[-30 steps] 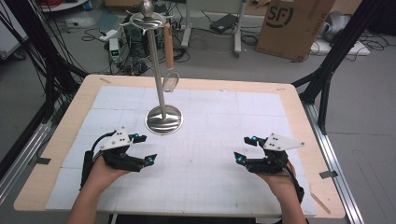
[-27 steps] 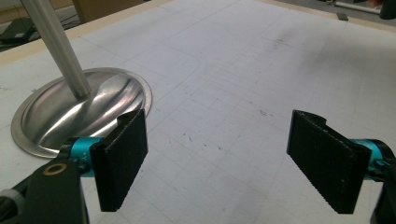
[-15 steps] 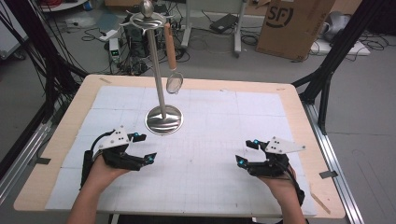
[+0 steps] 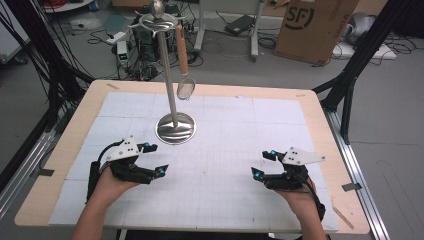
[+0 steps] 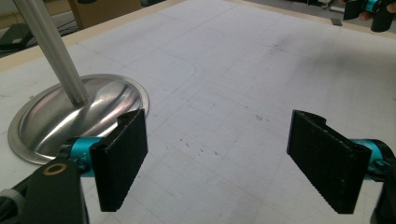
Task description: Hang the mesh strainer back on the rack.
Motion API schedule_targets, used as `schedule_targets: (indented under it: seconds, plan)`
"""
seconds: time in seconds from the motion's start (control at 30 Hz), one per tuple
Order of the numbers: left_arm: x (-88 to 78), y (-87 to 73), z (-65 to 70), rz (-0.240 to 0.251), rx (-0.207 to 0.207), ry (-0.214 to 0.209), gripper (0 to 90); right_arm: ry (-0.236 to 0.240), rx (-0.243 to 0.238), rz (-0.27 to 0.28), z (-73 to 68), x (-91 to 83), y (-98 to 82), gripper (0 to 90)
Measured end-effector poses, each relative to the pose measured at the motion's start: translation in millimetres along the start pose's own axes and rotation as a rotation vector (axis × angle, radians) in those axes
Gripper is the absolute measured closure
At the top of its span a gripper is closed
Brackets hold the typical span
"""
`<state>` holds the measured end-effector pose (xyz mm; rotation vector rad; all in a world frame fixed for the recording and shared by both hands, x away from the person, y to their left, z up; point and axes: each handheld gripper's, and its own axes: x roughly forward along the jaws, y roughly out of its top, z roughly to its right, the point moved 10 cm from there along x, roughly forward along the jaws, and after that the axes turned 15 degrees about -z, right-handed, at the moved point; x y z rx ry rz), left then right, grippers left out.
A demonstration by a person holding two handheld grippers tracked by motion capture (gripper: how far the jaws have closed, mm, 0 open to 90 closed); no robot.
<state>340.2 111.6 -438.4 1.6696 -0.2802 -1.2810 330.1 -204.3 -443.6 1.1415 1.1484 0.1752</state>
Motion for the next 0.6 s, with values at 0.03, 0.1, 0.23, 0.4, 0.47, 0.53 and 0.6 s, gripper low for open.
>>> schedule_targets:
  seconds: [0.03, 0.1, 0.23, 0.4, 0.47, 0.53, 0.6]
  plan:
    - [-0.1, -0.1, -0.3, 0.0, -0.001, 0.001, 21.0, 0.0, -0.003, 0.001, 0.6, 0.7, -0.1, 28.1]
    - [-0.2, -0.2, -0.8, 0.001, -0.006, 0.003, 21.0, 0.003, 0.0, -0.002, 0.7, 2.0, -1.0, 28.1]
    - [0.0, -0.4, -0.9, -0.002, -0.005, 0.003, 21.0, 0.006, 0.009, -0.011, 1.2, 3.4, -3.3, 28.1]
    - [0.1, -0.4, -0.8, -0.003, -0.004, 0.003, 21.0, 0.007, 0.005, -0.016, 0.8, 4.5, -4.0, 28.1]
    - [0.6, -0.5, -0.9, -0.003, -0.005, 0.006, 21.0, 0.009, 0.003, -0.018, 0.9, 4.9, -4.4, 28.1]
    - [0.8, -0.8, -0.8, -0.008, 0.0, 0.007, 21.0, 0.011, 0.005, -0.021, 0.7, 5.0, -4.9, 28.1]
    - [0.9, -0.8, -0.3, -0.008, 0.001, 0.004, 21.0, 0.014, 0.01, -0.023, 0.4, 5.1, -5.3, 28.1]
